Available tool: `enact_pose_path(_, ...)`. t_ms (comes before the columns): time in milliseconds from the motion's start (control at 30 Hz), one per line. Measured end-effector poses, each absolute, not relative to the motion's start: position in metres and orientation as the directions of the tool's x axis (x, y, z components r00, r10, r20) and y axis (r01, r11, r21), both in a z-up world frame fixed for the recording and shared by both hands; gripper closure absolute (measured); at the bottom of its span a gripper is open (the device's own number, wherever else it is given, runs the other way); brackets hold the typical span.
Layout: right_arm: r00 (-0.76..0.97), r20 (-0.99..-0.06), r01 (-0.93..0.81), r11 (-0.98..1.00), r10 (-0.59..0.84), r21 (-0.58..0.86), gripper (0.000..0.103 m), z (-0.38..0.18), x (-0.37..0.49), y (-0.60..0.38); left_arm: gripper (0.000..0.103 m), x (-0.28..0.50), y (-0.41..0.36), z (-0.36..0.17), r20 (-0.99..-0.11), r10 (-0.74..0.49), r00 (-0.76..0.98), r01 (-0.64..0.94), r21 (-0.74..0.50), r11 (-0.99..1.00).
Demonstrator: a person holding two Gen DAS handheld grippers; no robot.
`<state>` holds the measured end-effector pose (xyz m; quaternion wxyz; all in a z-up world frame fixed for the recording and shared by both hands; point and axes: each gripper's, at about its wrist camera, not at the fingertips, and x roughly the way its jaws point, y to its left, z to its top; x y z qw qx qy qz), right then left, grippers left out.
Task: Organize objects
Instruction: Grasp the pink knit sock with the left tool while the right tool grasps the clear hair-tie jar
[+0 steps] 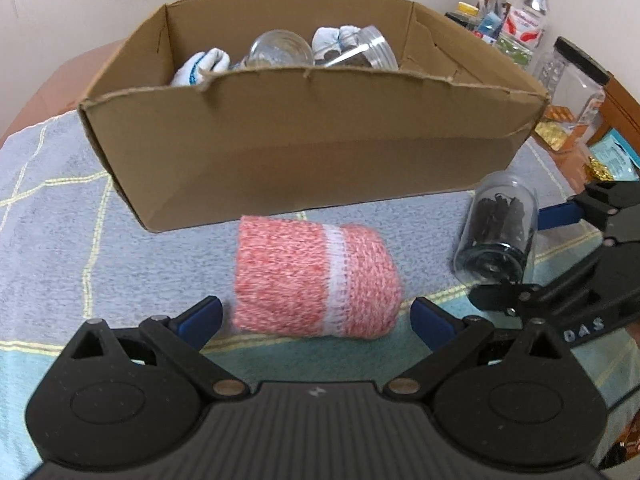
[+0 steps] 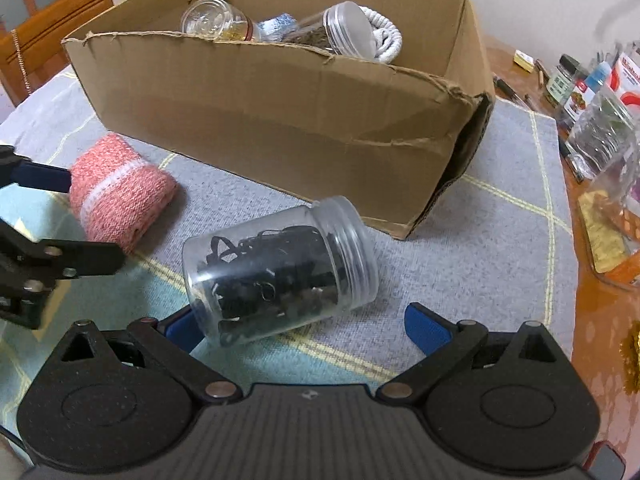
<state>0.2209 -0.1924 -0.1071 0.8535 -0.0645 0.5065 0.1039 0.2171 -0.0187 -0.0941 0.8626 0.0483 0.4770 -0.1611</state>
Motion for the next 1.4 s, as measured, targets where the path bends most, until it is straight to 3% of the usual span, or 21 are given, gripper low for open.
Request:
enact_pose_path(200,0.470,-0.873,-0.271,0.962,0.128,-0.005,0.000,-0.108,0.220,-0.194,0.001,0.222,-0.024,-0.105,-0.834,-0.157,0.530,0.263,-0.014,0.965)
enact_pose_path(533,0.488,-0.862,-0.278,0.960,0.138,-0.004,0.000,-0.110,0.214,-0.193,0.000,0.227,-0.013,-0.104,-0.838,-0.137,0.528,0.246,-0.004,0.969)
enact_pose_path(1200,0.484,-0.853,-0.380,0.925,0.195,-0.004,0.000,-0.109,0.229,-0.194,0.002,0.235,-0.028,-0.106,-0.826,-0.169,0.537,0.299,-0.001,0.954)
enact_pose_path(1400,0.481,-0.858,-0.385,0.923,0.179,-0.023,0.004,-0.106,0.234,-0.189,0.010,0.236,-0.026,-0.101,-0.833,-0.165,0.528,0.288,-0.007,0.958)
